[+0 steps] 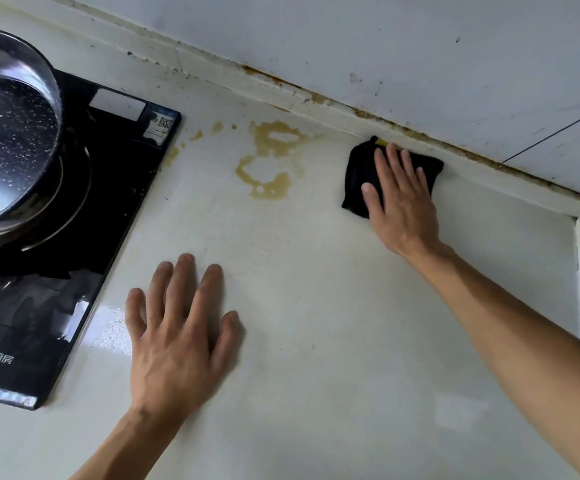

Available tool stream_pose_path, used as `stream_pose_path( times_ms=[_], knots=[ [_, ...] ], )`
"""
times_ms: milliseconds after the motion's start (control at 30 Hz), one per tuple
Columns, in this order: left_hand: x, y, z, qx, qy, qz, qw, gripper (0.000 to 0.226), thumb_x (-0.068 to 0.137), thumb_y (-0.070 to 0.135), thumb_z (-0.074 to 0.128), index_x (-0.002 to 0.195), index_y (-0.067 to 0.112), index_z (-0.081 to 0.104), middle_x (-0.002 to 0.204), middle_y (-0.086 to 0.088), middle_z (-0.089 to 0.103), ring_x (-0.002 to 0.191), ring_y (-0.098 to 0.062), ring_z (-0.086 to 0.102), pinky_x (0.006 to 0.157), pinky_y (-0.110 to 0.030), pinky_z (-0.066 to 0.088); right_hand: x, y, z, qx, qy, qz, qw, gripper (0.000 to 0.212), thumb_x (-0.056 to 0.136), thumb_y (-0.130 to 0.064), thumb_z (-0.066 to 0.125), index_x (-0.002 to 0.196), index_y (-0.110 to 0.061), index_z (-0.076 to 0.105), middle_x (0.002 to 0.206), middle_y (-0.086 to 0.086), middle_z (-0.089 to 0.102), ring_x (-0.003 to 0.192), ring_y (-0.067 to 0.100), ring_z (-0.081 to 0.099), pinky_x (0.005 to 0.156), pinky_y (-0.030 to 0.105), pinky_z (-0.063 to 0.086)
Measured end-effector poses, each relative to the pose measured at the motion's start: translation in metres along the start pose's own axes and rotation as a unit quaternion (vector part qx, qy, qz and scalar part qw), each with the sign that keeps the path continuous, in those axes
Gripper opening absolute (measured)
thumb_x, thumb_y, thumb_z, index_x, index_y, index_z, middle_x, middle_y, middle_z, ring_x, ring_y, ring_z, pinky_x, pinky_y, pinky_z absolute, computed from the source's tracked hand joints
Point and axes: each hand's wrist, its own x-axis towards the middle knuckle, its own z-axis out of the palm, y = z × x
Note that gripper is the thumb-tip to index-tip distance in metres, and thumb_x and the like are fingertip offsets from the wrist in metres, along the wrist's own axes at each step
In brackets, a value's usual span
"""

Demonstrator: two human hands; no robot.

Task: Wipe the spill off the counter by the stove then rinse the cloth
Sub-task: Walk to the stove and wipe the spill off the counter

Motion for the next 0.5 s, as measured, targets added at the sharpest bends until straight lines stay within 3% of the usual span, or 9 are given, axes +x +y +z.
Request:
stream_pose_path(
  times_ms=[200,367,500],
  knots=[
    [0.002,0.004,-0.004,0.014,-0.017,-0.002,1.0,0.065,0.095,0.047,0.049,0.155,0.02,0.049,0.167,-0.012,0.034,0.158,-0.041,0.025,0.124,-0.064,0.018,0.006,-0.021,0.0,-0.007,-0.017,0.026,0.999,0.067,0.111,-0.05,0.025,0.169,-0.018,0.011,0.177,0.004,0.004,0.164,0.023,0.001,0.133,0.047,0.004],
    [0.0,0.006,-0.006,0.012,-0.022,-0.006,1.0,0.068,0.097,0.052,0.042,0.157,0.021,0.047,0.17,-0.013,0.033,0.16,-0.04,0.023,0.126,-0.062,0.015,0.026,-0.091,0.009,-0.009,-0.049,-0.118,0.992,0.068,0.111,-0.051,0.027,0.169,-0.02,0.011,0.177,0.001,0.005,0.164,0.021,0.0,0.133,0.045,0.002],
    [-0.002,0.004,-0.009,0.012,-0.029,-0.01,0.999,0.07,0.097,0.053,0.041,0.159,0.021,0.047,0.171,-0.013,0.032,0.161,-0.039,0.023,0.127,-0.062,0.015,0.01,-0.072,0.006,0.015,-0.072,-0.148,0.986,0.068,0.11,-0.056,0.027,0.169,-0.026,0.009,0.177,-0.006,0.001,0.163,0.015,-0.005,0.133,0.046,0.0]
  ],
)
